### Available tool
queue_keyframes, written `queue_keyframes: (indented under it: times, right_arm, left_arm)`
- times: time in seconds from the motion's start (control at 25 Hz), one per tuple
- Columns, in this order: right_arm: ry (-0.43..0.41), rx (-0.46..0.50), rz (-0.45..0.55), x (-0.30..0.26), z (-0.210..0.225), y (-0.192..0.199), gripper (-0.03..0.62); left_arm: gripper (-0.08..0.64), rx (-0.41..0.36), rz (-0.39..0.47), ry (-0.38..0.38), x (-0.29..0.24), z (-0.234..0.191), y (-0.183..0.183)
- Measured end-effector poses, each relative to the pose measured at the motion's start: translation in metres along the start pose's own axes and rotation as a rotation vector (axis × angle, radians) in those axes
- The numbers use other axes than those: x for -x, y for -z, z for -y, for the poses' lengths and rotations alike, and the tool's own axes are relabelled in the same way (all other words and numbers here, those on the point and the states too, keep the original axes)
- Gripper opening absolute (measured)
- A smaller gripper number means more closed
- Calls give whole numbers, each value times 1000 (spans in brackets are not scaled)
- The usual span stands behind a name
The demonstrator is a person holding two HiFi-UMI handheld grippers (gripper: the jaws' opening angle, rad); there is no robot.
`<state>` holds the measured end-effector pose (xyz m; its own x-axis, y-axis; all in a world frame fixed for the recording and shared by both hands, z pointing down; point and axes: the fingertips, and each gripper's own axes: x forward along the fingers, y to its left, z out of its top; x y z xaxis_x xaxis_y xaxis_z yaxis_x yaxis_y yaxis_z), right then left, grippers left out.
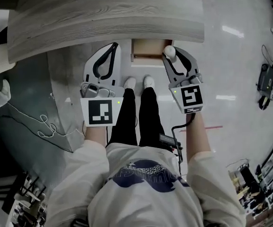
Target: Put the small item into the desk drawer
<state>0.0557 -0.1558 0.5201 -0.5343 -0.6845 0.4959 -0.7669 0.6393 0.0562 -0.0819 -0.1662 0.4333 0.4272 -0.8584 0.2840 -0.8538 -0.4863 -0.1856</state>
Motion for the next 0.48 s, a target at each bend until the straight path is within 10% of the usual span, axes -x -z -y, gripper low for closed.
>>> queue_keyframes:
  times: [0.48]
  right_arm:
    - [-242, 291, -244, -92, -43, 111, 130]
  left_arm:
    - [8, 146, -55, -55, -7, -5, 72]
